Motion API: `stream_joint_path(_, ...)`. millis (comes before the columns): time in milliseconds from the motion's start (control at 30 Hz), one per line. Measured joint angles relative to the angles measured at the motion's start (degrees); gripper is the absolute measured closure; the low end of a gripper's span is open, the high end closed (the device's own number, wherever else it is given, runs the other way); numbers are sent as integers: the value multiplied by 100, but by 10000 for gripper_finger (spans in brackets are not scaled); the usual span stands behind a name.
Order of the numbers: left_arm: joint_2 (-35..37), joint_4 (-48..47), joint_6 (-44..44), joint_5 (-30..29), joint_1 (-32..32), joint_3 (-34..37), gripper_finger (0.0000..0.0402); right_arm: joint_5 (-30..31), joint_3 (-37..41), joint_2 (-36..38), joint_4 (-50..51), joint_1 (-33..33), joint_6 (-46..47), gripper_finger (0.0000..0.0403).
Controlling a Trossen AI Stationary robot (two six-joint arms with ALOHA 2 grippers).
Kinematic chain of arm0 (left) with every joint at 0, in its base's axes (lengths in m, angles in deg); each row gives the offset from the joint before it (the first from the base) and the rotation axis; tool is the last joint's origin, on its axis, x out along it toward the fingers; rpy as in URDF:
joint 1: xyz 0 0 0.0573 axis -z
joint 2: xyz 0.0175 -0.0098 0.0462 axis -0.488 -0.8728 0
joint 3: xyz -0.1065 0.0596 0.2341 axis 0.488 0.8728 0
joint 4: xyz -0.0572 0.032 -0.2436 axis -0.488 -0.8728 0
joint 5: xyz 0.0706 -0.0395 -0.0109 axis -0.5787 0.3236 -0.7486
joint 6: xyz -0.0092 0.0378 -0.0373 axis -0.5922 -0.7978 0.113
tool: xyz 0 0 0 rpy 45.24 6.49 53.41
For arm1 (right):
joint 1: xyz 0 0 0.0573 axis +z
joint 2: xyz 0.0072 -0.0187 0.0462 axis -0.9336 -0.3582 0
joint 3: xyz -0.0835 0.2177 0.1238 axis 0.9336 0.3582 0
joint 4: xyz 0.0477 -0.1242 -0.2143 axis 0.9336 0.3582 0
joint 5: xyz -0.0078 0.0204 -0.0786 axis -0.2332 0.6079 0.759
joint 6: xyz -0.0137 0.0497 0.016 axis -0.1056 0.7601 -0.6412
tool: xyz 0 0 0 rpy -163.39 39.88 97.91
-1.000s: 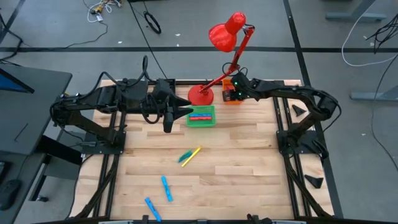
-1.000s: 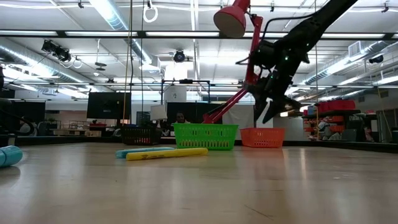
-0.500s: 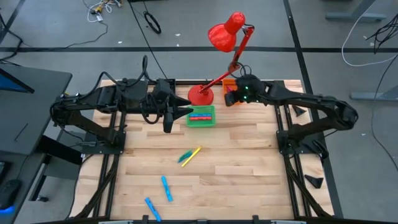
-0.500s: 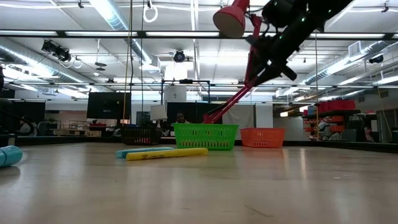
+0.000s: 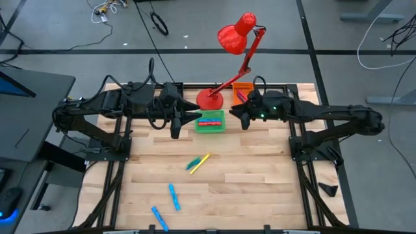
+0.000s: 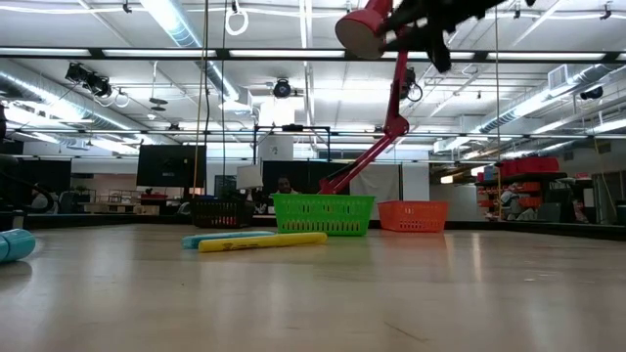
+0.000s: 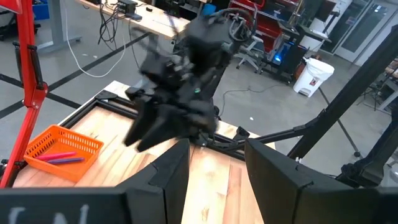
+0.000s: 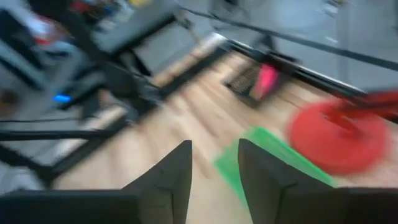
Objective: Pick & Place Markers
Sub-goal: Put the small green highlighter into the orange basket
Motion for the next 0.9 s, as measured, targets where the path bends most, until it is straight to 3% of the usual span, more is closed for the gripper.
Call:
stream_joint_path(500, -10, 4, 0, -20, 0, 0, 239, -4, 0, 42, -1992, 1541, -378, 275)
stream_joint_path(767, -25, -6, 16, -22, 0, -2, 239, 3, -216, 21, -1849, 1968, -443, 275)
stream_joint_path(900, -22, -277, 529, -55, 0, -2, 244, 15, -589, 14, -1470, 2054, -617, 275)
